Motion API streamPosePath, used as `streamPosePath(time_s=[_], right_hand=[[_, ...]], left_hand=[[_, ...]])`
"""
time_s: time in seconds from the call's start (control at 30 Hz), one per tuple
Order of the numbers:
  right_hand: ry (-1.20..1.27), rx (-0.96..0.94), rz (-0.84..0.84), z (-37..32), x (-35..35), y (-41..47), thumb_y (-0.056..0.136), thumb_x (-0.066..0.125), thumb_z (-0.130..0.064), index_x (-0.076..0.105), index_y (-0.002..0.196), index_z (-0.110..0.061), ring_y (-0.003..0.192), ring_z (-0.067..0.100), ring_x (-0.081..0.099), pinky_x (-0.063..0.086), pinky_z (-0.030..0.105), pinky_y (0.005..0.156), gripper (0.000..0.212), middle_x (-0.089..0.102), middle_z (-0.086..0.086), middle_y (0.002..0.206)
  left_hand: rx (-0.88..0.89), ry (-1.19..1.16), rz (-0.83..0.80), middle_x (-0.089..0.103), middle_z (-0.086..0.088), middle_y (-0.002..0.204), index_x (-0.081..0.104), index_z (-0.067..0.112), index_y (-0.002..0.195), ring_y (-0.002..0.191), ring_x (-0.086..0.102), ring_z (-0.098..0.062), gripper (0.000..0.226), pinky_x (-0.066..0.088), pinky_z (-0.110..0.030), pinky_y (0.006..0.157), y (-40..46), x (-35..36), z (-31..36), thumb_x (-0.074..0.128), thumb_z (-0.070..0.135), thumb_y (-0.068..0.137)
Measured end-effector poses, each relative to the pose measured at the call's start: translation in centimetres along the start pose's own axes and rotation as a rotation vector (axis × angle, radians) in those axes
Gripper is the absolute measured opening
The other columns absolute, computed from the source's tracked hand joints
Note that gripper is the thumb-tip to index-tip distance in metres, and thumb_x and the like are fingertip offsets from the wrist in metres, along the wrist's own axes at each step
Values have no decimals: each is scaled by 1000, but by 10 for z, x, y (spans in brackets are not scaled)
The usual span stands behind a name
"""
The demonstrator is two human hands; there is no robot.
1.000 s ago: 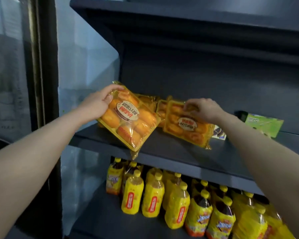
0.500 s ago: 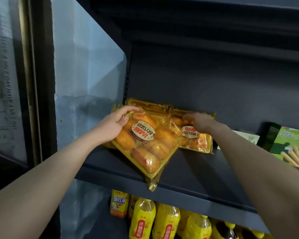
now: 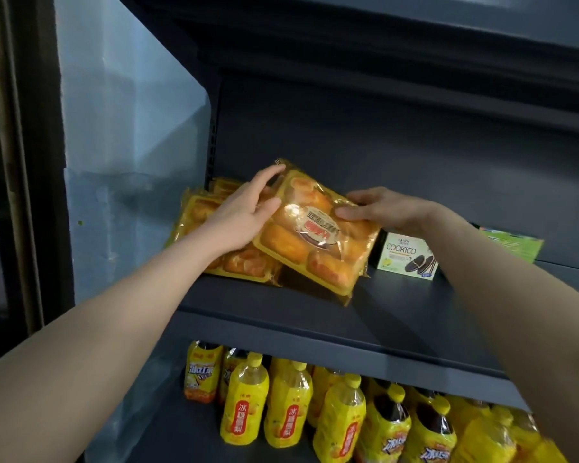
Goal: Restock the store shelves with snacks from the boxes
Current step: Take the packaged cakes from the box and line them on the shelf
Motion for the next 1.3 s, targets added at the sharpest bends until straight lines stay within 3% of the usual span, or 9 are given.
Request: streamPosePath(time_s=[0.07,0.13,0.23,0.4,0.6,0.87,1.03,1.17,1.3], right_hand=[[-32,8,76,8,-15,-10,91,69,-38,60,119,-33,99,9,68,54,23,90,30,68,-5,118],[-111,49,184,20,-33,-17,91,69,-36,56,132,-33,112,15,59,46,30,100,43,57,-3,134],[-151,151,237,36,-41,-20,95,66,-32,46,147,-24,124,24,49,37,35,105,56,47,-2,133],[-334,130,230,32,-13,3,98,61,-38,50,145,-27,139,28,41,32,39,113,49,45,5,151],[-635,50,413,22,8,29,102,50,-41,50,143,-31,132,30,48,32,54,114,42,58,3,139],[-675,68,436,25,14,36,102,46,-43,48,142,-35,129,30,49,29,57,113,41,61,3,133],[-511,126,607,21,-1,16,102,51,-38,61,134,-31,118,33,57,44,51,105,34,65,6,126],[-132,253,909,33,-22,-19,99,50,-30,63,133,-30,118,39,56,47,39,95,36,64,12,127],[455,355,873,54,-12,-24,95,44,-27,57,135,-27,111,37,61,56,46,85,41,62,9,123]], left_hand=[[-6,239,-33,33,3,155,10,56,148,133,44,-19,64,46,-47,103,-9,-3,-13,47,57,96],[5,533,-94,28,2,159,15,48,152,142,33,-22,79,37,-47,111,-20,-6,-26,51,71,85],[12,752,-189,25,4,159,27,43,151,145,24,-23,89,28,-45,115,-34,-11,-44,58,77,74],[40,784,-165,19,3,161,25,41,152,148,17,-21,92,22,-42,118,-44,-10,-59,71,64,76],[91,788,-121,23,2,159,27,40,152,147,22,-22,85,24,-43,118,-44,-9,-66,72,54,80],[134,792,-100,26,2,158,28,41,151,145,25,-22,84,29,-44,116,-43,-10,-69,69,59,80],[93,779,-70,43,3,146,47,37,141,136,36,-21,68,38,-44,109,-38,-15,-57,52,72,83],[132,585,119,62,1,118,69,23,116,114,51,-17,36,41,-30,95,-28,-9,-18,55,49,95],[-56,243,-48,63,-1,129,57,19,135,117,60,-19,56,48,-36,100,-5,46,19,44,58,97]])
Point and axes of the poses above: each hand's wrist, its own y-axis towards the middle knuckle, its own x-axis out of the palm, z = x × y, the point moved 6 cm from there along y, towards the middle knuckle
